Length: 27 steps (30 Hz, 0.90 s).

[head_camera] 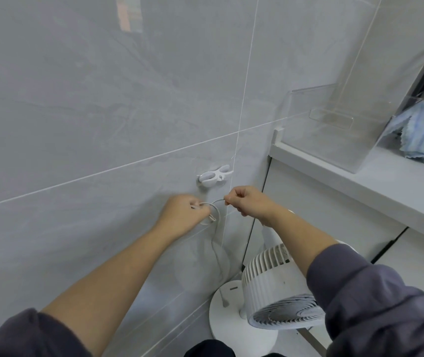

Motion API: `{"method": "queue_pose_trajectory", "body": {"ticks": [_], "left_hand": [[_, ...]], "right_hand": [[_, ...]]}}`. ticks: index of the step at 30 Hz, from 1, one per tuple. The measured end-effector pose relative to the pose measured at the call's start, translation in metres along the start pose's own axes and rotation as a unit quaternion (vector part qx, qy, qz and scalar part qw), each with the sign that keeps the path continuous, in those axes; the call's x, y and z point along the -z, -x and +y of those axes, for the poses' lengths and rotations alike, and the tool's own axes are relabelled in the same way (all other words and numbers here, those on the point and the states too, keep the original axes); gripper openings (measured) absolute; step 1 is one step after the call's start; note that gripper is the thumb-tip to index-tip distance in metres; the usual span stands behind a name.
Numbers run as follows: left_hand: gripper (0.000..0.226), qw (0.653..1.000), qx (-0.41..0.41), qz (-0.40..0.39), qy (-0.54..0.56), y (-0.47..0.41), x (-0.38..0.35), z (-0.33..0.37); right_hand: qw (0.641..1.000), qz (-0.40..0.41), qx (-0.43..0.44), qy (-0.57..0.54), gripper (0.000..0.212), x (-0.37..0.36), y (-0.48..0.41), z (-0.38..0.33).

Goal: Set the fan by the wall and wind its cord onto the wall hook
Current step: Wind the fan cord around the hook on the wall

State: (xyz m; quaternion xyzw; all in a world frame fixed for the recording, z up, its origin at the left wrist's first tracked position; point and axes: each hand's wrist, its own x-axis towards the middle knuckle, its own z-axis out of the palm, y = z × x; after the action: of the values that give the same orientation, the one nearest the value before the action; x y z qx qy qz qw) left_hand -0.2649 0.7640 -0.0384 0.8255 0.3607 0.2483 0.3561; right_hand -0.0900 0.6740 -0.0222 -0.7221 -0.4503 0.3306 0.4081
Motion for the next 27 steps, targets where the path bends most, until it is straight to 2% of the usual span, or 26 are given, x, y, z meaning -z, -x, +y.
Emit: {"method": "queue_pose_trajectory", "body": {"ticks": [3,4,6,7,8,9,11,12,17,19,20,22,24,27], "left_hand": [[0.022,0.989,0.110,0.045,0.091,-0.002,-0.005,0.004],[0.031,0.979,0.154,0.039,0.129,-0.002,-0.009,0.005],[0.063,0.940,0.231,0.007,0.252,-0.001,-0.018,0.006],[0.070,0.916,0.256,-0.009,0.308,-0.001,-0.021,0.008],[0.067,0.901,0.265,-0.021,0.342,-0.002,-0.023,0.008],[0.058,0.901,0.256,-0.036,0.348,-0.004,-0.023,0.008],[0.033,0.925,0.211,-0.065,0.308,-0.006,-0.020,0.010],[0.028,0.939,0.189,-0.073,0.277,-0.006,-0.018,0.010],[0.033,0.988,0.084,-0.044,0.121,-0.005,-0.013,-0.001],[0.035,0.996,0.084,0.001,0.042,0.001,-0.006,-0.023],[0.037,0.994,0.102,0.023,0.036,0.006,-0.003,-0.035],[0.038,0.984,0.144,0.029,0.102,0.014,-0.003,-0.045],[0.026,0.974,0.161,0.002,0.162,0.013,-0.010,-0.034],[0.029,0.963,0.117,-0.048,0.236,0.005,-0.019,0.001]], "right_hand": [[1.000,-0.004,0.002,-0.003,0.018,-0.005,0.002,-0.002],[1.000,-0.012,0.003,0.000,0.017,-0.007,0.002,-0.003],[1.000,-0.027,0.001,0.002,0.019,-0.013,0.002,-0.004],[1.000,-0.031,-0.004,0.001,0.020,-0.016,0.001,-0.004],[0.999,-0.033,-0.008,0.002,0.020,-0.017,0.001,-0.004],[0.999,-0.033,-0.010,0.008,0.020,-0.017,0.000,-0.003],[0.999,-0.026,-0.002,0.042,0.019,-0.013,-0.001,-0.002],[0.998,-0.017,0.008,0.061,0.018,-0.010,-0.003,-0.002],[0.996,0.061,0.019,0.068,0.016,-0.004,-0.009,0.002],[0.989,0.142,0.013,0.029,0.015,0.006,-0.010,0.001],[0.984,0.176,0.012,0.007,0.016,0.015,-0.010,-0.001],[0.981,0.191,0.008,-0.020,0.022,0.027,-0.010,-0.003],[0.988,0.152,0.009,-0.034,0.025,0.022,-0.010,-0.005],[0.994,0.105,0.021,-0.031,0.023,0.003,-0.011,-0.005]]}}
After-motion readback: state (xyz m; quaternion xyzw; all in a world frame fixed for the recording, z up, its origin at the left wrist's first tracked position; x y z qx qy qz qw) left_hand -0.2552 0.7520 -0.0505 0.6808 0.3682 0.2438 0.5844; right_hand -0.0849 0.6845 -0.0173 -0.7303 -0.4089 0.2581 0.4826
